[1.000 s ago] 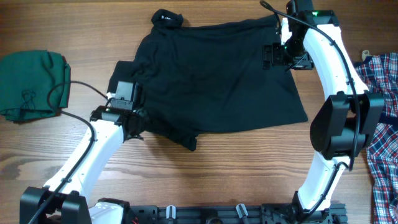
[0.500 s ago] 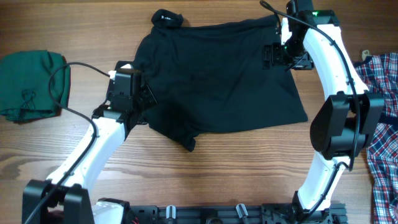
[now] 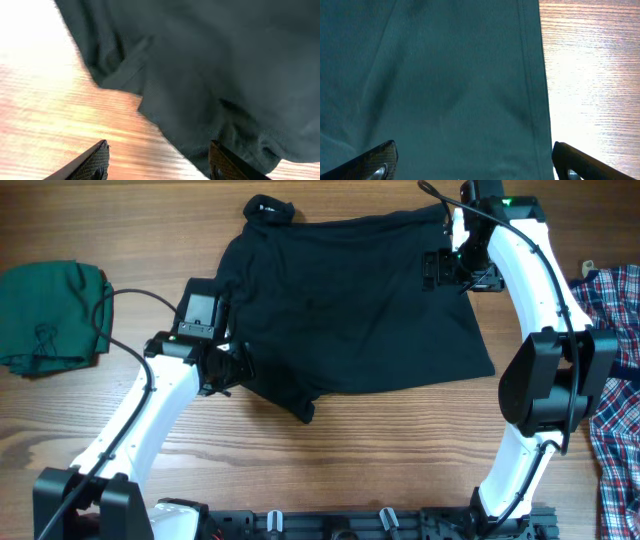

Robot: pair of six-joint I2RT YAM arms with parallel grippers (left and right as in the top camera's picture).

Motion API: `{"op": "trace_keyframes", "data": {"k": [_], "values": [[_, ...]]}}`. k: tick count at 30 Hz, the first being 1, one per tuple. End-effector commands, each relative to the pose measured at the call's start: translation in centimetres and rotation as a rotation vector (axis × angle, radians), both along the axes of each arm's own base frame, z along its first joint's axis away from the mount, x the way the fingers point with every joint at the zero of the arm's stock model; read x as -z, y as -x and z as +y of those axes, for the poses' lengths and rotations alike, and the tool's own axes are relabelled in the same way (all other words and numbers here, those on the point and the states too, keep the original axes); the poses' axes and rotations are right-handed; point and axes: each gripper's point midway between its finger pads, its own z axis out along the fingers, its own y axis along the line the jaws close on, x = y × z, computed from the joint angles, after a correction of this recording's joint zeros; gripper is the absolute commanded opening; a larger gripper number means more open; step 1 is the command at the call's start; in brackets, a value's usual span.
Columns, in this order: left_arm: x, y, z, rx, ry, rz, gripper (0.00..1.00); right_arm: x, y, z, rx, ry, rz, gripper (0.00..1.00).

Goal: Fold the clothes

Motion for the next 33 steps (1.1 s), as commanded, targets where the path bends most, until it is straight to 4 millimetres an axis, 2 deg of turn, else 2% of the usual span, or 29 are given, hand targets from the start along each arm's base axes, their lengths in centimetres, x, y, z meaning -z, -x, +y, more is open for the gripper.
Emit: {"op": "trace_keyframes", "data": {"k": [1, 13, 16, 21, 25, 26, 28, 30, 33], "values": [[1.4, 0.7, -0.6, 0.076, 0.039, 0.001, 0.64, 0.5, 0.1, 0.2, -0.015, -0.010, 0.011, 1.00], [5.3, 1.0, -0.7, 0.106, 0.041, -0.023, 0.65, 0.5, 0.1, 0.2, -0.014, -0.010, 0.011, 1.00], [5.9, 0.6, -0.8, 0.147, 0.031, -0.031, 0.63, 0.5, 0.1, 0.2, -0.014, -0.010, 0.013, 1.00], [6.0, -0.1, -0.8, 0.161, 0.027, -0.060, 0.64, 0.5, 0.2, 0.2, -0.014, -0.010, 0.016, 1.00], [7.1, 0.0, -0.8, 0.174, 0.025, -0.065, 0.66, 0.5, 0.2, 0.2, -0.014, -0.010, 0.018, 1.00], [7.4, 0.0, -0.9, 0.175, 0.028, -0.058, 0.63, 0.5, 0.3, 0.2, -0.014, -0.009, 0.019, 1.00], [7.5, 0.3, -1.1, 0.179, 0.042, -0.045, 0.31, 0.5, 0.3, 0.2, -0.014, -0.009, 0.020, 1.00], [7.5, 0.4, -1.1, 0.175, 0.046, -0.042, 0.06, 0.5, 0.3, 0.2, -0.014, -0.009, 0.020, 1.00], [6.7, 0.9, -1.3, 0.129, 0.073, -0.010, 0.04, 0.5, 0.3, 0.2, -0.014, -0.009, 0.020, 1.00]]}}
